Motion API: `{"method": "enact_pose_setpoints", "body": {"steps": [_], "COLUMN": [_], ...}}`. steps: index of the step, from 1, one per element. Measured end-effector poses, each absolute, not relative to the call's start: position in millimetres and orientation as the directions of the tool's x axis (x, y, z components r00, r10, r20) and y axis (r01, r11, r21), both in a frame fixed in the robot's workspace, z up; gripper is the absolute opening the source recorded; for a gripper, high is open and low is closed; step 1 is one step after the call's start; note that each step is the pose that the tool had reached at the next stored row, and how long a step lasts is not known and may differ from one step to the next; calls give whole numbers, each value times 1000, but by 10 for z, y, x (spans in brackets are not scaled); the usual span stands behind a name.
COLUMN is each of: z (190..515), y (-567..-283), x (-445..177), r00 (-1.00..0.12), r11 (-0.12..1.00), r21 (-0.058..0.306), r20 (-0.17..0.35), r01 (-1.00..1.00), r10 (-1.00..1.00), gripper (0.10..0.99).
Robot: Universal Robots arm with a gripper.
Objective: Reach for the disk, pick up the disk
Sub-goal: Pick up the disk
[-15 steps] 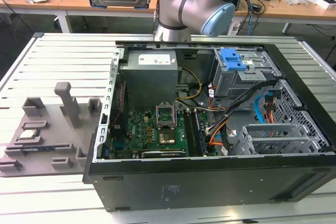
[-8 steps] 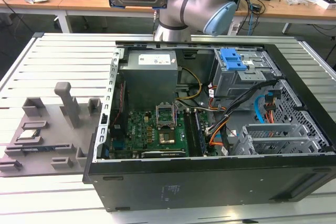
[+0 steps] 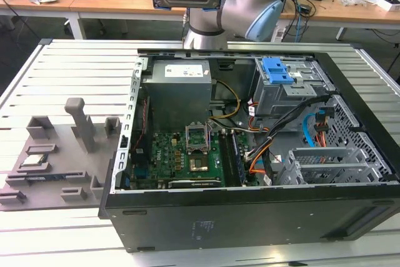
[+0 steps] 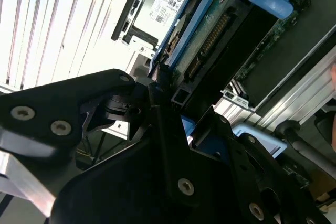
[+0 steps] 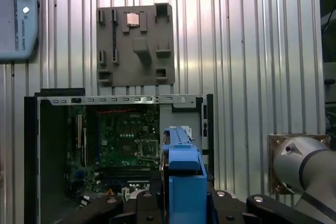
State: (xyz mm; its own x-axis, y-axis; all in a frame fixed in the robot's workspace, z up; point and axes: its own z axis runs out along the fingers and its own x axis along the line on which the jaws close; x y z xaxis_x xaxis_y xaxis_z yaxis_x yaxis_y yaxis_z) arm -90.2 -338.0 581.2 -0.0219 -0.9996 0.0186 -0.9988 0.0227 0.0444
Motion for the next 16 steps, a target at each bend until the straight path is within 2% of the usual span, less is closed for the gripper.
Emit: {"method": "enact_pose_setpoints", "body": {"steps": [16], "z": [5812], "y": [-3344], "x": [-164], "r00": [-22], "r11": [23], "r21": [45], "r20": [19], "r01": [-999], "r10": [-1000], "gripper": [365]}}
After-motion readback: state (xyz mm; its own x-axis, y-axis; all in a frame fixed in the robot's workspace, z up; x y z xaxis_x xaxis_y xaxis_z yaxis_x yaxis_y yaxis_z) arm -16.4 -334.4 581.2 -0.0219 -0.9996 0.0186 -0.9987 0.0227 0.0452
